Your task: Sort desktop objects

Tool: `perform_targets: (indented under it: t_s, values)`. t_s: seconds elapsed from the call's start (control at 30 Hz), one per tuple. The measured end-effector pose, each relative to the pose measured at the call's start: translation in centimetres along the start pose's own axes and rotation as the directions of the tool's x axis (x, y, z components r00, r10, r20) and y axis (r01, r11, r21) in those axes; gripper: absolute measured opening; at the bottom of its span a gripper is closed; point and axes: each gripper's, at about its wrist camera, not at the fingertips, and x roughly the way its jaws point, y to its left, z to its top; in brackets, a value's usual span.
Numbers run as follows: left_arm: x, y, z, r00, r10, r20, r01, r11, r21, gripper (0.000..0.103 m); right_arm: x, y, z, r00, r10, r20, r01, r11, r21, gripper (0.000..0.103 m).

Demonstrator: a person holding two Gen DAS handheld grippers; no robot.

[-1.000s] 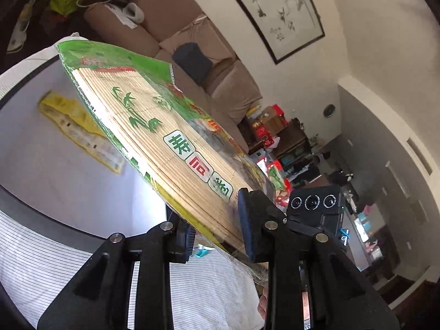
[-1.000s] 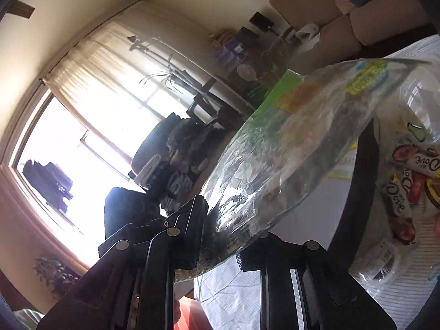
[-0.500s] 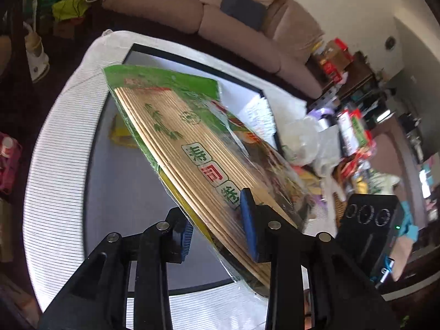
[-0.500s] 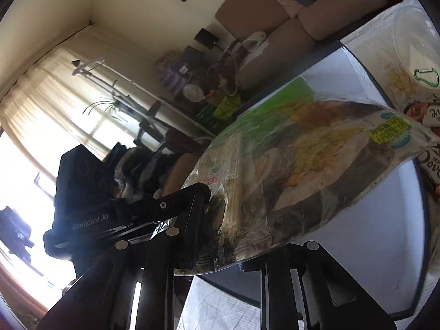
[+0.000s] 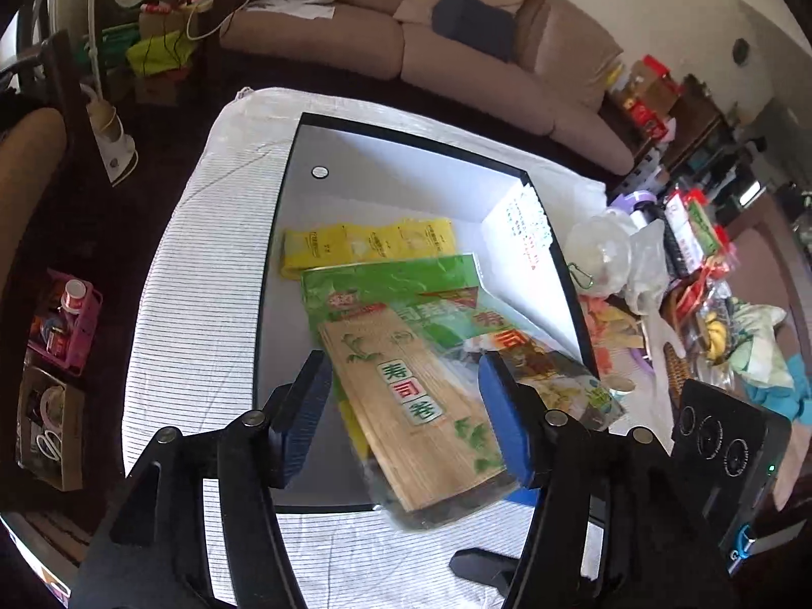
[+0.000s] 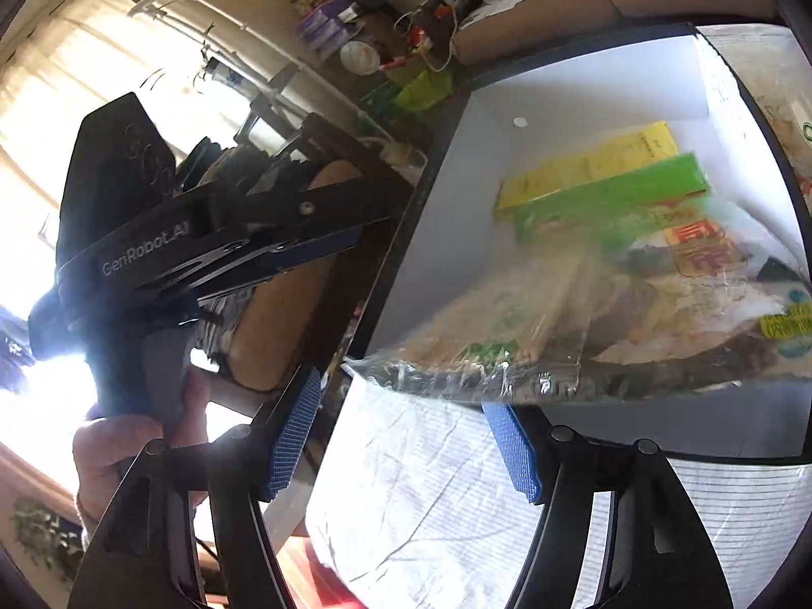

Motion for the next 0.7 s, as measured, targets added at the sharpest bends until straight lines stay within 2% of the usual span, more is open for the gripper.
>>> perform_targets:
  t_s: [0.1,0.17,0.23,0.33,0.4,0.53,0.7]
  values:
    - [-0.9,-0.8,0.8,1.000,0.006,-0.007,-0.006,1.000,-0.022,0.058,2.3,-0.1,1.6,0.998,0.020,-0.055,-0.018,0.999,0.039,0.071]
    - [-1.7,-0.9,0.4,1.000,0.004,-0.001,-0.004,1.000,-0.022,0.058,3.4,-1.2,2.6,0.989,0.114,-0.090,-0.099,0.983,0.153,0.072]
    - [-2.7,-0.8,0.0,1.000,0.015,0.006,-0.014,0.999,-0.030,0.059,3.6,-1.1,3.1,0.980,0.140,-0.142,-0.114,0.978,0.176,0.073]
    - [-3.4,-0.6,-0.7,1.000,0.030,0.007,-0.029,0.999,-0.023,0.059,2.3,-0.3,2.1,0.975,0.114,-0.189,-0.094,0.989,0.110,0.084]
    - [-3.4,-0.6,-1.2,0.999,0.037,-0.009,-0.037,0.999,-0.031,0.059,1.3,0.0,1.2,0.976,0.087,-0.199,-0.073,0.994,0.076,0.084]
    - [-3.1,-0.9,-2.6,0.998,0.047,-0.040,-0.048,0.999,-0.020,0.059,-2.2,0.2,-0.3,0.988,0.022,-0.151,-0.022,1.000,-0.001,0.084]
    - [-2.8,-1.6,-4.2,0.993,0.078,-0.086,-0.076,0.997,0.028,0.059,-7.1,-1.2,0.0,0.992,-0.112,-0.053,0.108,0.992,-0.070,0.084]
